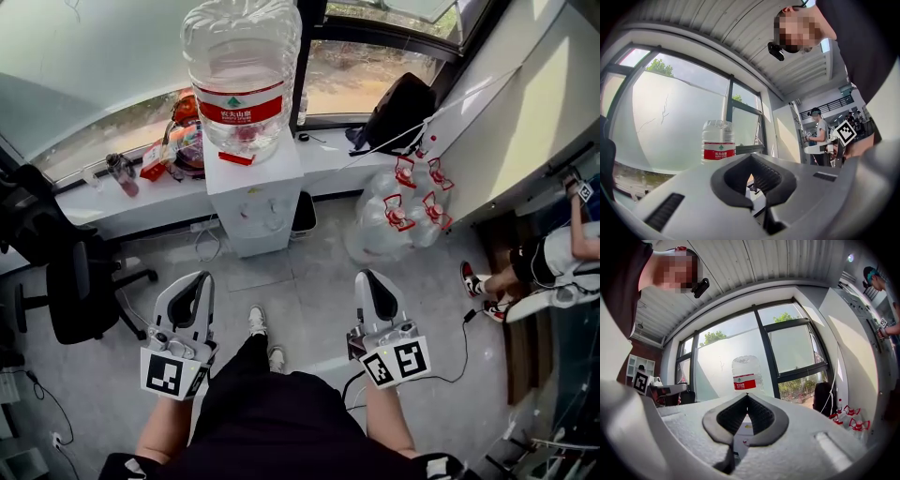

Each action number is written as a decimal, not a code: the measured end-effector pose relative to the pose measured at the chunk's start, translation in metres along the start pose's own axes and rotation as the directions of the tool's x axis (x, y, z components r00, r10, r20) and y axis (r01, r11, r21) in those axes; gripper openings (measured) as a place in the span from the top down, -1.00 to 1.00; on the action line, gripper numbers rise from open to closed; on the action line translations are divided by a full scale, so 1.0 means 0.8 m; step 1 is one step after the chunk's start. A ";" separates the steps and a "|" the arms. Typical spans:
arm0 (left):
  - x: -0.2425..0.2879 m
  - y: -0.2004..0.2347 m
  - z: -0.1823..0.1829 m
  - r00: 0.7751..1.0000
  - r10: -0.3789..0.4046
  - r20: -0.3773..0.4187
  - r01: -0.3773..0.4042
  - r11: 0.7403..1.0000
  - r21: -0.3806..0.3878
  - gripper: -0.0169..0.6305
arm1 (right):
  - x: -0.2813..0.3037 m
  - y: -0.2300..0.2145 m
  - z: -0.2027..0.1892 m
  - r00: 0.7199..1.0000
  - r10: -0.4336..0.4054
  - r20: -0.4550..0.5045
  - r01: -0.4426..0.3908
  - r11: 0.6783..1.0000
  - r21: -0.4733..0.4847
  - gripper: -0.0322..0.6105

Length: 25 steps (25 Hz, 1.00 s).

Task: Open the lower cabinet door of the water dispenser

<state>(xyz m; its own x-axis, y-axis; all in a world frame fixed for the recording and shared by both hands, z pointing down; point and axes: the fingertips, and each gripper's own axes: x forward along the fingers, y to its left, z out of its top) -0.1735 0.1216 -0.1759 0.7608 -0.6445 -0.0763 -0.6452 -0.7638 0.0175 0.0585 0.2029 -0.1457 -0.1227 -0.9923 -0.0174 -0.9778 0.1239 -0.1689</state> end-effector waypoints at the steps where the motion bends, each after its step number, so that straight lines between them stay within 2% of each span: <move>1: 0.011 0.005 0.000 1.000 -0.006 0.005 0.006 1.000 -0.005 0.92 | 0.007 -0.003 0.001 1.000 -0.002 -0.011 0.002 1.000 -0.006 0.89; 5: 0.058 0.035 -0.005 1.000 -0.023 0.015 0.023 0.999 -0.023 0.92 | 0.052 -0.019 0.005 0.999 -0.014 -0.047 0.012 0.999 -0.042 0.89; 15: 0.144 0.117 -0.021 0.998 -0.069 0.006 0.069 0.995 -0.074 0.92 | 0.165 -0.028 0.017 0.997 -0.034 -0.067 0.028 0.997 -0.079 0.89; 25: 0.195 0.135 -0.029 0.987 -0.160 0.026 0.162 0.981 -0.108 0.92 | 0.191 -0.034 0.016 0.990 -0.109 -0.086 0.099 0.989 -0.105 0.89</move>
<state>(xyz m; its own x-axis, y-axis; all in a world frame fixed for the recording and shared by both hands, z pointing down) -0.1228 -0.0621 -0.1630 0.8523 -0.5125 -0.1043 -0.5019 -0.8576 0.1126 0.0683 0.0477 -0.1568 -0.0299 -0.9959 0.0856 -0.9976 0.0244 -0.0651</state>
